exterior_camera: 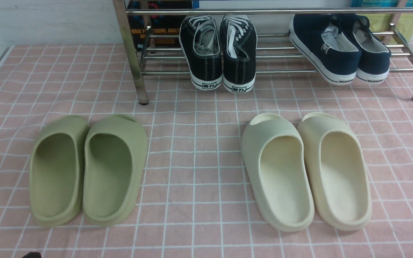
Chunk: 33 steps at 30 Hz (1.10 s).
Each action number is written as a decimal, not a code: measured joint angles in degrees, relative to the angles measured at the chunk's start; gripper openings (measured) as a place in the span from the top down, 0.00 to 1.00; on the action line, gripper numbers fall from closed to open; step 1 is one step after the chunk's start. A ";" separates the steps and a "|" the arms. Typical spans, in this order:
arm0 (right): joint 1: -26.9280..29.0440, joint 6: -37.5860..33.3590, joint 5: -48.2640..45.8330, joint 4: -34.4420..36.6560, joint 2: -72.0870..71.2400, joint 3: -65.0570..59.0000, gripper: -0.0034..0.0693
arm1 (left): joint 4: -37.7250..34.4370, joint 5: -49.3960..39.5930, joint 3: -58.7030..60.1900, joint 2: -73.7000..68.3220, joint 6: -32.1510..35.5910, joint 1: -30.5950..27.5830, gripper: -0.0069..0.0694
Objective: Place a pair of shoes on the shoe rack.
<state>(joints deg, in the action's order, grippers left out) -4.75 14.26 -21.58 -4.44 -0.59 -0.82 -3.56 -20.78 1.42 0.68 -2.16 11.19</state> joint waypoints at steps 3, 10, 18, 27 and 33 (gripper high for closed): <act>0.00 0.00 0.00 0.00 0.00 0.00 0.62 | -1.13 -0.80 -0.19 0.00 0.79 -3.23 0.88; 0.00 0.00 0.00 0.00 0.00 0.00 0.62 | -3.00 -1.35 -0.25 0.00 2.50 -8.07 0.88; 0.00 0.00 0.00 0.00 0.00 0.00 0.62 | -4.05 -1.49 -0.27 0.00 5.69 -7.92 0.88; 0.00 0.00 0.00 0.00 0.00 0.00 0.62 | -4.28 -1.49 -0.27 0.00 6.09 -2.80 0.88; 0.00 0.00 0.00 0.00 0.00 0.00 0.62 | -4.29 -1.49 -0.27 0.00 6.09 -2.80 0.88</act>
<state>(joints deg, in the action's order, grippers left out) -4.75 14.26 -21.58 -4.44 -0.59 -0.82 -7.85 -22.27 1.16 0.68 3.94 8.39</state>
